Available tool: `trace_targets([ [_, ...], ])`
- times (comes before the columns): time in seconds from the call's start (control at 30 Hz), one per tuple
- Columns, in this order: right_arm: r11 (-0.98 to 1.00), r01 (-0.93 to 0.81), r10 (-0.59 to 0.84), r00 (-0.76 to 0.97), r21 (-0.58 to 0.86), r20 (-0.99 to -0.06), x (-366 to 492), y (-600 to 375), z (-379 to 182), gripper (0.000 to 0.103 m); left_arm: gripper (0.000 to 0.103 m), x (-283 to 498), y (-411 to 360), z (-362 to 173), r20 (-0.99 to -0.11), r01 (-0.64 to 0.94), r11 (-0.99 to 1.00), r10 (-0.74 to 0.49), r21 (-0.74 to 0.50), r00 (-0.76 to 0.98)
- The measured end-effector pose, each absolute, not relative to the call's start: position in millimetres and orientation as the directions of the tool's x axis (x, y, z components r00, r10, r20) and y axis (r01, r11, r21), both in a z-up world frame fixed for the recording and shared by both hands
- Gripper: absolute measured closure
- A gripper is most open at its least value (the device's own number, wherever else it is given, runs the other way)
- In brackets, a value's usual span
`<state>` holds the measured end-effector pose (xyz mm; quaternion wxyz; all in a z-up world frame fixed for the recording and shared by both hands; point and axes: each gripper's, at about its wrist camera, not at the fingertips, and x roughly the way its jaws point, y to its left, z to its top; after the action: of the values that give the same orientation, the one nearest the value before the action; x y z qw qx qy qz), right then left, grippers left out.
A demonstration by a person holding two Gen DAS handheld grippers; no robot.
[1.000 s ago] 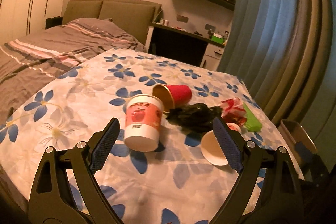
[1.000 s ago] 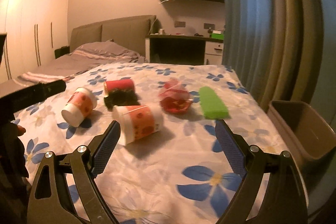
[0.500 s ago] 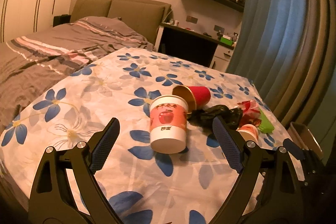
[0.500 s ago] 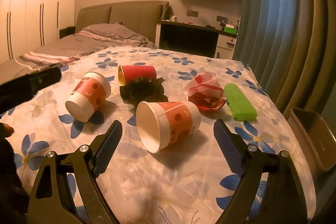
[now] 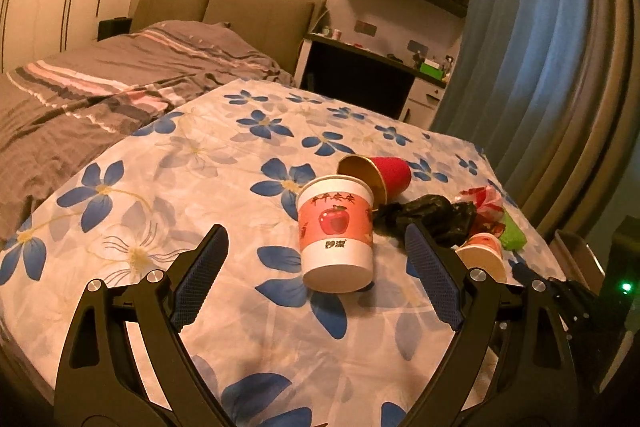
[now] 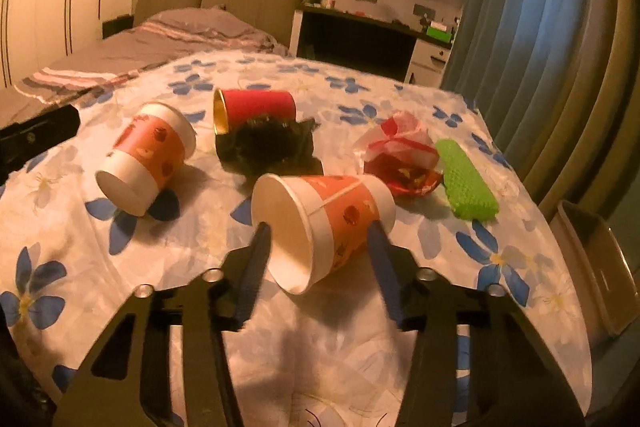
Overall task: Collect trash
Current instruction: 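Grasp the white apple-print cup with the left tool while the right tool grasps an orange-dotted cup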
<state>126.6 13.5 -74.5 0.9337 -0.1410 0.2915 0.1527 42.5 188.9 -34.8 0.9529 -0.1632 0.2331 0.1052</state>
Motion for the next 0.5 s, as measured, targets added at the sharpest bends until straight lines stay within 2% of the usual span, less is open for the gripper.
trace_targets([
  [0.13,0.919,-0.365,0.201,0.759,-0.149,-0.619,134,10,-78,0.082,0.015,50,189,-38,-0.497,-0.272,0.928,0.117,-0.252,0.860],
  [0.4,0.929,-0.340,0.186,0.771,-0.146,-0.608,133,-5,-78,0.099,0.015,70,186,-46,-0.544,-0.259,0.933,0.085,-0.252,0.835],
  [0.5,0.933,-0.337,0.198,0.774,-0.126,-0.601,132,-14,-77,0.100,0.015,81,184,-51,-0.575,-0.256,0.934,0.069,-0.251,0.815],
])
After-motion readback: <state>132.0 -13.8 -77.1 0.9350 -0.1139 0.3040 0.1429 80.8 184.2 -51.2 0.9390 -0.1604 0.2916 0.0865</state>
